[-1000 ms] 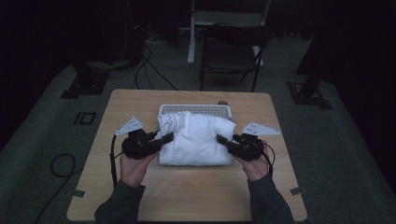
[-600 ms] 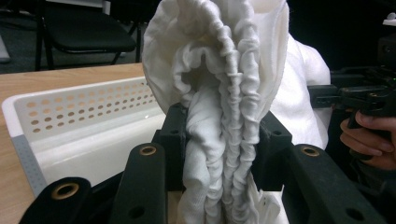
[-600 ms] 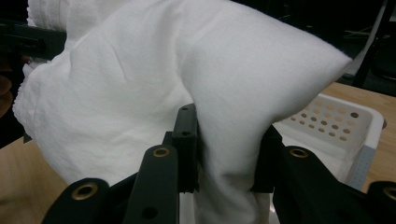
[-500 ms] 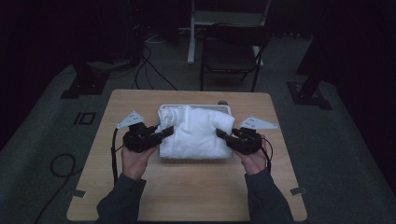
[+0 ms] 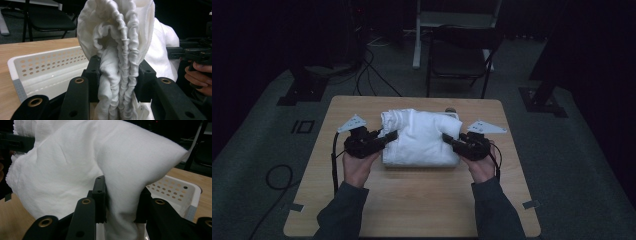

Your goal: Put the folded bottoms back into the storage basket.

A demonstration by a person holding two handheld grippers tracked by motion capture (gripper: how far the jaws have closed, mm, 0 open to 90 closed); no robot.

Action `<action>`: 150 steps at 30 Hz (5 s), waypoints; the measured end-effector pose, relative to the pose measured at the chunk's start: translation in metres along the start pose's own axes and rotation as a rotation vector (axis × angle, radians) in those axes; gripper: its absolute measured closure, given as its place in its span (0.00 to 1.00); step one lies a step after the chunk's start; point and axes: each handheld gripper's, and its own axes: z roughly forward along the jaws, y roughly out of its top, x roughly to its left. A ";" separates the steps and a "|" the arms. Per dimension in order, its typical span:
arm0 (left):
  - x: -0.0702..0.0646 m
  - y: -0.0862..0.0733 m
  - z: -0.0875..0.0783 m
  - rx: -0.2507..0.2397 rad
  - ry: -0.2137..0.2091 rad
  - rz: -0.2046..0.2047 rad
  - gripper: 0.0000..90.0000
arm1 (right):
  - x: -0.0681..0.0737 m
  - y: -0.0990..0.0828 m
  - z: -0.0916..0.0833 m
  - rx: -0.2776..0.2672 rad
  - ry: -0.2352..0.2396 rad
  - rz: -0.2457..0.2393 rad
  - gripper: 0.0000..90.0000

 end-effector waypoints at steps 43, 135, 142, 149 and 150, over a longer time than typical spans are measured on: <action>0.025 0.015 0.029 -0.018 0.062 -0.033 0.70 | -0.021 0.016 0.032 0.020 -0.051 0.015 0.78; 0.058 -0.011 0.098 0.107 0.211 -0.021 0.70 | -0.062 -0.013 0.093 0.203 -0.154 0.057 0.79; 0.061 -0.028 0.103 0.139 0.238 -0.042 0.70 | -0.059 -0.025 0.102 0.248 -0.173 0.040 0.79; 0.062 -0.042 0.105 0.175 0.271 -0.046 0.69 | -0.057 -0.034 0.108 0.296 -0.168 0.016 0.78; 0.062 -0.043 0.106 0.178 0.274 -0.049 0.69 | -0.056 -0.035 0.109 0.297 -0.167 0.016 0.78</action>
